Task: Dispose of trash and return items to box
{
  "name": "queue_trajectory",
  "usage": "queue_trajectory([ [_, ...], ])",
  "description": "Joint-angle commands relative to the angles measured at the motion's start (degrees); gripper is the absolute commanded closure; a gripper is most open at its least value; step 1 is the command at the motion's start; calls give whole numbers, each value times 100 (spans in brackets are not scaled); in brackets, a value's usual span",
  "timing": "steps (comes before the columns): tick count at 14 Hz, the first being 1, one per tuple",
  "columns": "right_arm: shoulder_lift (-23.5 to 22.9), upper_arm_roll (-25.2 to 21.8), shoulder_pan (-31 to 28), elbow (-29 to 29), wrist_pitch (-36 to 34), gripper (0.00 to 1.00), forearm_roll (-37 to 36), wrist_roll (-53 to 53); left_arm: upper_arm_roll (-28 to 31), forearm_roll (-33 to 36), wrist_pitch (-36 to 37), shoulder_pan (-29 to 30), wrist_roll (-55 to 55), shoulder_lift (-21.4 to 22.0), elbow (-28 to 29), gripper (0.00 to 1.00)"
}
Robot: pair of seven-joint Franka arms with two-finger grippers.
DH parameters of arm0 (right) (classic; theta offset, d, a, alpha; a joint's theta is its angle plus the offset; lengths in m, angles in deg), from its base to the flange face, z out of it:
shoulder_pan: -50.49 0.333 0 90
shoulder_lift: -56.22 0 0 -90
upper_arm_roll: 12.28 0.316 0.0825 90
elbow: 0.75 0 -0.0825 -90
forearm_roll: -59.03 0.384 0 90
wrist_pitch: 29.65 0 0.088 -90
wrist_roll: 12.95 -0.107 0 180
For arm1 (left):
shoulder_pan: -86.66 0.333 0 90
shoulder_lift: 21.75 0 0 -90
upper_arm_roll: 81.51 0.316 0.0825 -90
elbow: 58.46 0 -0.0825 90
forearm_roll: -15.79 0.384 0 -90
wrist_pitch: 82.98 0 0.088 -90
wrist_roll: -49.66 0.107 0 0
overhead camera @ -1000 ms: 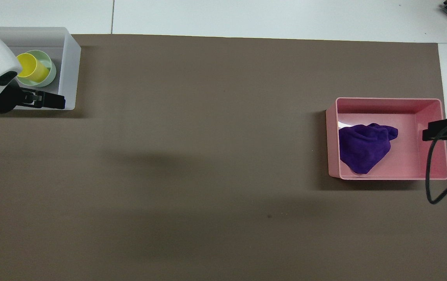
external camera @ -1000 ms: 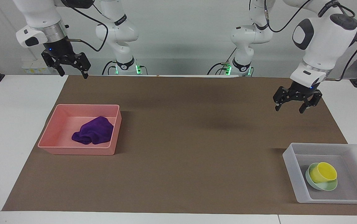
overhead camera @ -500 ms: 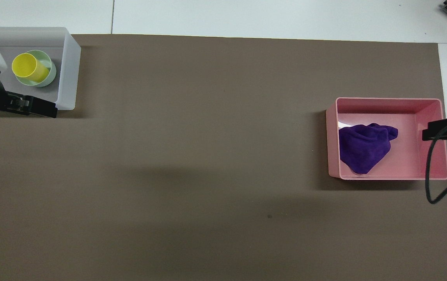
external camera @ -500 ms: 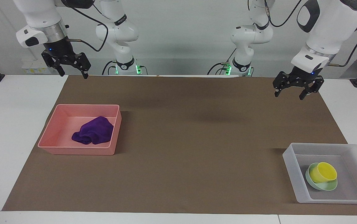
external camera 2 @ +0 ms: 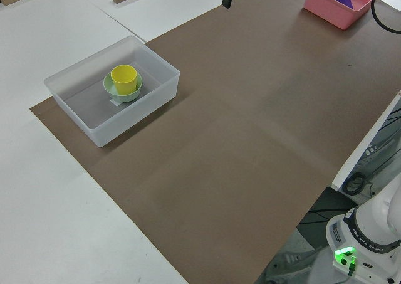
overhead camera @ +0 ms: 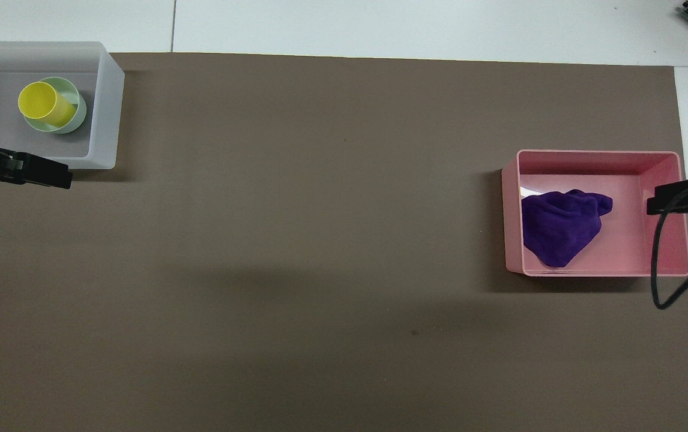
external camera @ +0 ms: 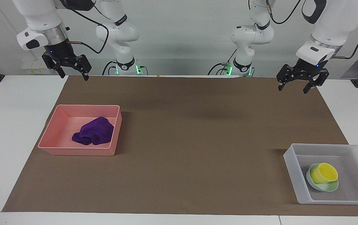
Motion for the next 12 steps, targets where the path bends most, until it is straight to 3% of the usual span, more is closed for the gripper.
queue_trajectory([
  [1,-104,-208,85,103,49,0,-61,148,248,86,138,-211,45,43,-21,0],
  [9,-52,-67,67,68,-4,0,-52,104,257,86,103,-246,-43,192,339,0],
  [12,-43,-67,67,50,40,0,-43,112,256,86,-22,-246,-26,412,787,0],
])
